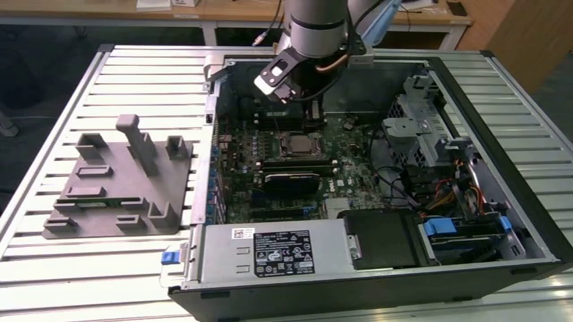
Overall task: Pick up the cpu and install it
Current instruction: 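Close the cpu cover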
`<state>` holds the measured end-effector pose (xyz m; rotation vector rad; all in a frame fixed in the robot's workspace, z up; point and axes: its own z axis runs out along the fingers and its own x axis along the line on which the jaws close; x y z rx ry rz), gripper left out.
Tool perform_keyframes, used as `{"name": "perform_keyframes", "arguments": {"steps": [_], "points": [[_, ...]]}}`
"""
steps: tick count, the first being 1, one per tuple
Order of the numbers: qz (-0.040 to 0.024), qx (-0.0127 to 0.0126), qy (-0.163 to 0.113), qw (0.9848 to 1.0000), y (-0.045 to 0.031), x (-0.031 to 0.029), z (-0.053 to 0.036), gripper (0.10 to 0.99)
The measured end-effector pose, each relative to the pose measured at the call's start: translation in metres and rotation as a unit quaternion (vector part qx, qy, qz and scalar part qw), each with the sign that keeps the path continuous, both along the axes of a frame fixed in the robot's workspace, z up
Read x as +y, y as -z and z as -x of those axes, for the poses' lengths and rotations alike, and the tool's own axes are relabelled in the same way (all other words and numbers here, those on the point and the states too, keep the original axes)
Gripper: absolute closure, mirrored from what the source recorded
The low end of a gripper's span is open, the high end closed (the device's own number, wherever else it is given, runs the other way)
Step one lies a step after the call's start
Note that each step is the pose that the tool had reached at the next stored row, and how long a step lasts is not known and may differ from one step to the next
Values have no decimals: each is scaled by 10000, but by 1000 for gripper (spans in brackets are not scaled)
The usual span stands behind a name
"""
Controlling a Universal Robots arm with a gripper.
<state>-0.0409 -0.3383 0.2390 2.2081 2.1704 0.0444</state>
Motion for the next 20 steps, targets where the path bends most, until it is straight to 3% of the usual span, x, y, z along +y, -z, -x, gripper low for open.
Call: {"name": "perform_keyframes", "arguments": {"steps": [6,15,20], "points": [[-1,-1,5,10000,3,0,199,980],[0,0,-8,10000,19,0,211,980],[5,0,-410,9992,23,0,211,980]]}}
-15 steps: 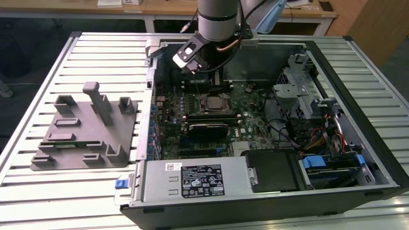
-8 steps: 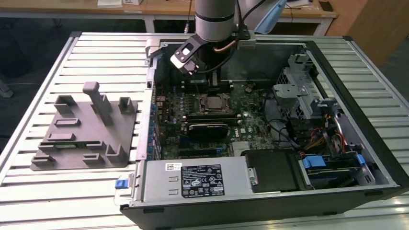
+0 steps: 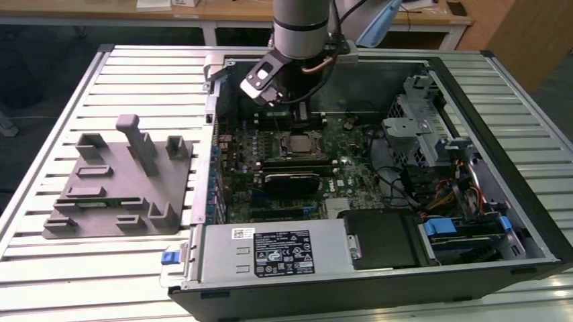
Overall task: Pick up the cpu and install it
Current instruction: 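Close the cpu cover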
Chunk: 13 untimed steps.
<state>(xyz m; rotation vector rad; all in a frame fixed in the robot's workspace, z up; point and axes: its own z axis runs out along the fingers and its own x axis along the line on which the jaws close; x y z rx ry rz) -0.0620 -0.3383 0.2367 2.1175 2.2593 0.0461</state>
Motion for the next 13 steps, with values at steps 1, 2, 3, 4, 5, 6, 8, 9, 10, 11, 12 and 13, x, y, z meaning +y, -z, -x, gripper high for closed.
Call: {"name": "perform_keyframes", "arguments": {"steps": [1,2,3,4,5,6,8,9,10,11,12,13], "points": [[1,0,-90,10000,1,0,0,980],[2,0,-180,9998,2,0,0,980],[3,0,-270,9996,3,0,0,980],[3,0,-360,9994,3,0,0,980],[4,0,-450,9990,4,0,0,980],[5,0,-547,9985,5,0,0,980],[6,0,-727,9974,6,0,0,980],[7,0,-817,9967,6,0,0,980],[7,0,-906,9959,7,0,0,980],[7,0,-996,9950,7,0,0,980],[8,0,-1085,9941,8,0,0,980],[8,0,-1174,9931,8,0,0,980]]}}
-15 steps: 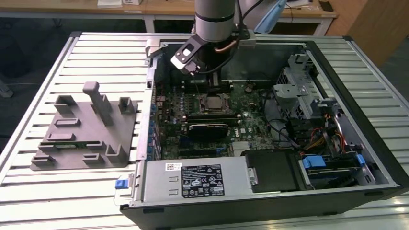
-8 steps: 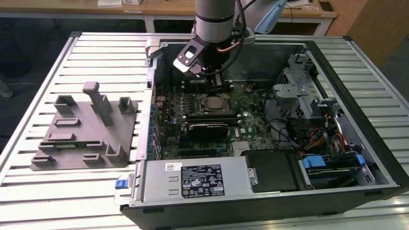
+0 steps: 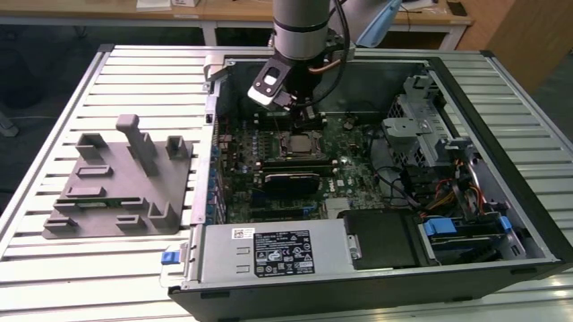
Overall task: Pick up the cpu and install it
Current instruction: 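Close the cpu cover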
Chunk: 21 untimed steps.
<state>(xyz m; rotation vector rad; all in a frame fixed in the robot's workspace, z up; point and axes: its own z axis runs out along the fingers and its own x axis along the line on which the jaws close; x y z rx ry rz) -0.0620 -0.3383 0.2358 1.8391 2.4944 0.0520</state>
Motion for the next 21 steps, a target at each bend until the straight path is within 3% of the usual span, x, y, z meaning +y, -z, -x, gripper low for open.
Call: {"name": "perform_keyframes", "arguments": {"steps": [6,11,16,21], "points": [[1,0,-548,9985,3,0,0,980],[1,0,-1004,9949,4,0,0,980],[1,0,-1456,9894,5,0,0,980],[1,0,-1901,9818,6,0,0,980]]}}
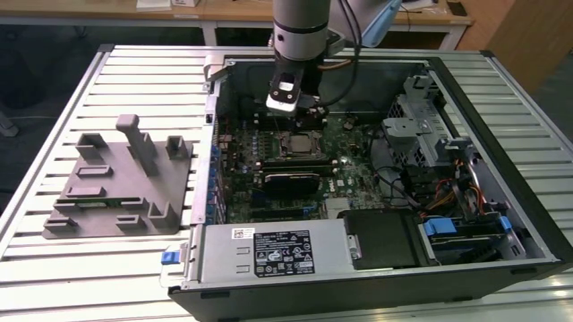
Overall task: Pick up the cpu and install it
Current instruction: 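Close the cpu cover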
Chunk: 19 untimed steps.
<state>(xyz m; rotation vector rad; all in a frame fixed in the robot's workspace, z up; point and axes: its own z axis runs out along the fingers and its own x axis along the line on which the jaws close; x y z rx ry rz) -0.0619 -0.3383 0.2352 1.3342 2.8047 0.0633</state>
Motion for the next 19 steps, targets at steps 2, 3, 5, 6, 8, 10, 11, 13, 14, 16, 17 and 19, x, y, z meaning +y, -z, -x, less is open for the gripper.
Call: {"name": "perform_keyframes", "arguments": {"steps": [2,3,5,6,8,10,11,13,14,16,17,19], "points": [[0,0,-180,9998,0,0,0,980],[0,0,-279,9996,0,0,0,980],[0,0,-455,9990,1,0,0,980],[0,0,-545,9985,1,0,0,980],[0,0,-728,9973,2,0,0,980],[0,0,-912,9958,3,0,0,980],[0,0,-1002,9950,3,0,0,980],[0,0,-1181,9930,5,0,0,980],[0,0,-1269,9919,5,0,0,980],[0,0,-1450,9894,6,0,0,980],[0,0,-1540,9881,7,0,0,980],[0,0,-1725,9850,8,0,0,980]]}}
